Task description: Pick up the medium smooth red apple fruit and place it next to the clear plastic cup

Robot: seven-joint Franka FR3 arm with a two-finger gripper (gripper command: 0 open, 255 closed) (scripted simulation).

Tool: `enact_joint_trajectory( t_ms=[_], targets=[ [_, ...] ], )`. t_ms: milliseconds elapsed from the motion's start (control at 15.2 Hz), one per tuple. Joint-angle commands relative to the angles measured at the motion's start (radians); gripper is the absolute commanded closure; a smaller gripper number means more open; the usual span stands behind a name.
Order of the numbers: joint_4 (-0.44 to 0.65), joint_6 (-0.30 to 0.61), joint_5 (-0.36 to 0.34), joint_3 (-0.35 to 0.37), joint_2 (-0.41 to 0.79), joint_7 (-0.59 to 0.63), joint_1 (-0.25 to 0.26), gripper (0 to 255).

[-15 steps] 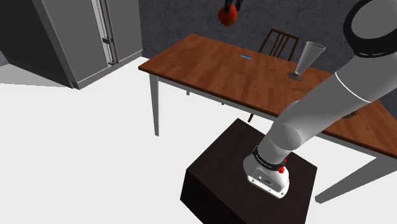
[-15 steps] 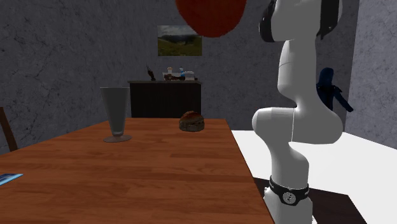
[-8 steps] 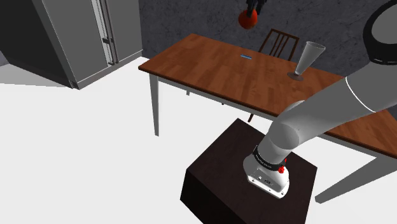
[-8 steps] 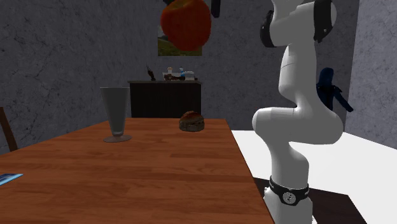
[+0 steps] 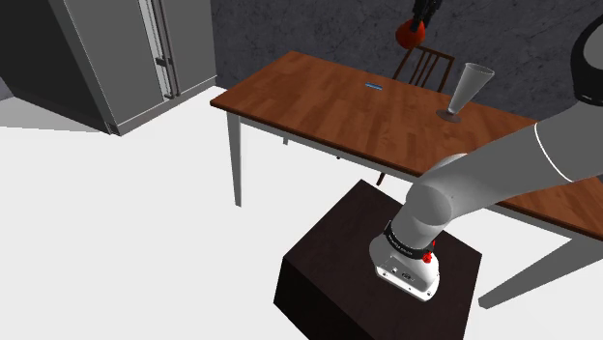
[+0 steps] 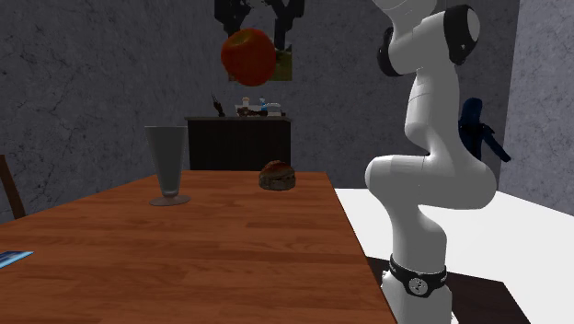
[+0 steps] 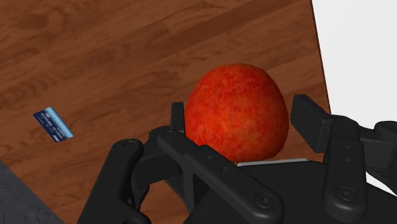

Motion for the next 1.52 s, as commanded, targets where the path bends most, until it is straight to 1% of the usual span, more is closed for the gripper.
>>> enact_joint_trajectory(
  t_ms=[0,462,858,1188,1320,1452],
  targets=[
    [-0.006,-0.001,-0.019,-0.034,-0.017,-0.048,-0.012,255],
    [0.019,-0.009,-0.081,-0.164,-0.037,-0.22,-0.046,255],
    [0.085,-0.008,-0.118,-0.3,-0.012,-0.38,-0.058,255],
    [0.173,-0.001,-0.125,-0.446,0.045,-0.527,-0.046,255],
    [0.218,0.003,-0.117,-0.519,0.08,-0.592,-0.033,255],
    [0.268,0.007,-0.098,-0.606,0.124,-0.661,-0.012,255]
  ],
)
